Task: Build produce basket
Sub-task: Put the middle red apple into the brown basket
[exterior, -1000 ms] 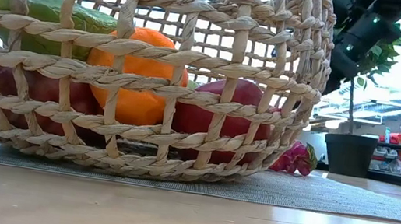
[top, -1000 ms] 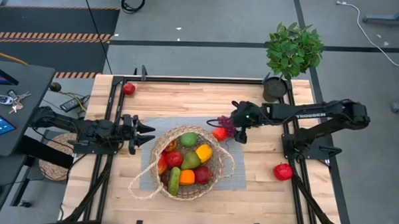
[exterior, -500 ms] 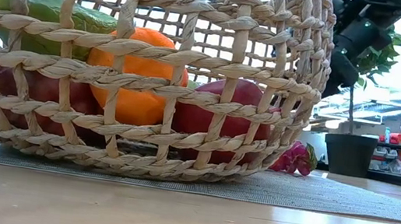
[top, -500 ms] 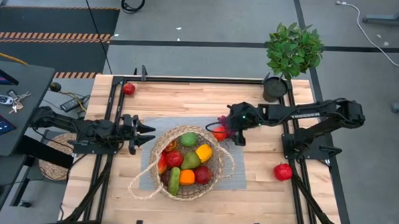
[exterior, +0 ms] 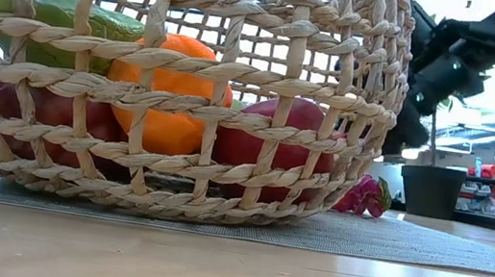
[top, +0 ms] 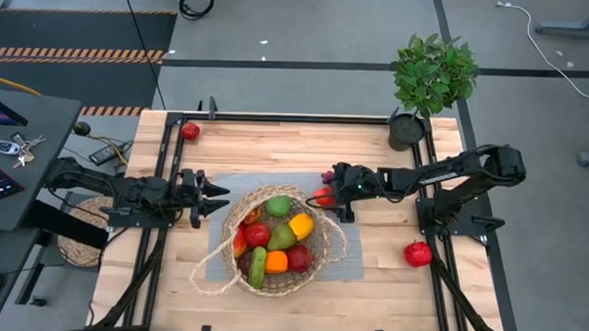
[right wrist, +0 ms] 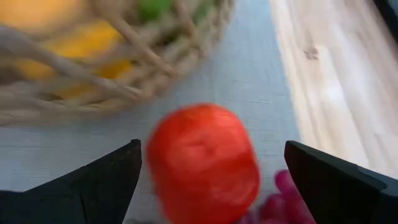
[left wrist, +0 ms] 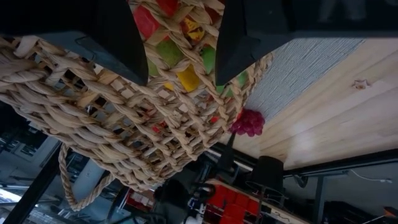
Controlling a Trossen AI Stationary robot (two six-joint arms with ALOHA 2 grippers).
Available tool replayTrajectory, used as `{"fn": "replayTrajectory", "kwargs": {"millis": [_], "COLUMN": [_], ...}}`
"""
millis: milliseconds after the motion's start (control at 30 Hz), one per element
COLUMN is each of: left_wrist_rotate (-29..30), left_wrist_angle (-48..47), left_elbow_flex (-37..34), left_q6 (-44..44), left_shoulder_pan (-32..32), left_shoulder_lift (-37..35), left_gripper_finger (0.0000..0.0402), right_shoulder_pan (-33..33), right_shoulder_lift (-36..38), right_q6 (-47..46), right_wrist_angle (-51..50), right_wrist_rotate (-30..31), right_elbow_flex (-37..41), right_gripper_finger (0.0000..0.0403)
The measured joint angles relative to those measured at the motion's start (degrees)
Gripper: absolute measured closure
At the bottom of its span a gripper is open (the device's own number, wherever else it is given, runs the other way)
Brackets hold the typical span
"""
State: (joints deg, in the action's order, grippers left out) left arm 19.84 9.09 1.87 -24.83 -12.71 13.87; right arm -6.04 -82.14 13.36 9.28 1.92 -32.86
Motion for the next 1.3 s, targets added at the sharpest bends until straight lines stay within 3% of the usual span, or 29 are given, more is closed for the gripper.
{"fn": "replayTrajectory", "kwargs": {"millis": [100,400,767,933,1133,1300], "left_wrist_rotate": [0.0,0.0,0.0,0.0,0.0,0.0], "left_wrist_angle": [0.0,0.0,0.0,0.0,0.0,0.0], "left_elbow_flex": [0.0,0.0,0.0,0.0,0.0,0.0], "left_q6": [0.0,0.0,0.0,0.0,0.0,0.0], "left_shoulder_pan": [0.0,0.0,0.0,0.0,0.0,0.0], "left_shoulder_lift": [0.0,0.0,0.0,0.0,0.0,0.0], "left_gripper_finger": [0.0207,0.0209,0.0204,0.0208,0.0205,0.0207], "right_shoulder_pan": [0.0,-1.2,-1.6,-1.6,-0.9,1.2], "right_shoulder_lift": [-2.7,-9.8,-9.6,-3.8,7.3,16.3], "right_q6": [1.3,3.8,4.7,4.9,3.7,2.4], "right_wrist_angle": [2.0,5.9,9.3,4.7,2.8,2.2], "right_wrist_rotate": [2.6,2.2,5.4,11.8,17.2,25.3], "right_elbow_flex": [0.3,0.2,0.2,0.3,0.2,0.3], "right_gripper_finger": [0.0005,0.0017,0.0066,0.0076,0.0074,0.0074]}}
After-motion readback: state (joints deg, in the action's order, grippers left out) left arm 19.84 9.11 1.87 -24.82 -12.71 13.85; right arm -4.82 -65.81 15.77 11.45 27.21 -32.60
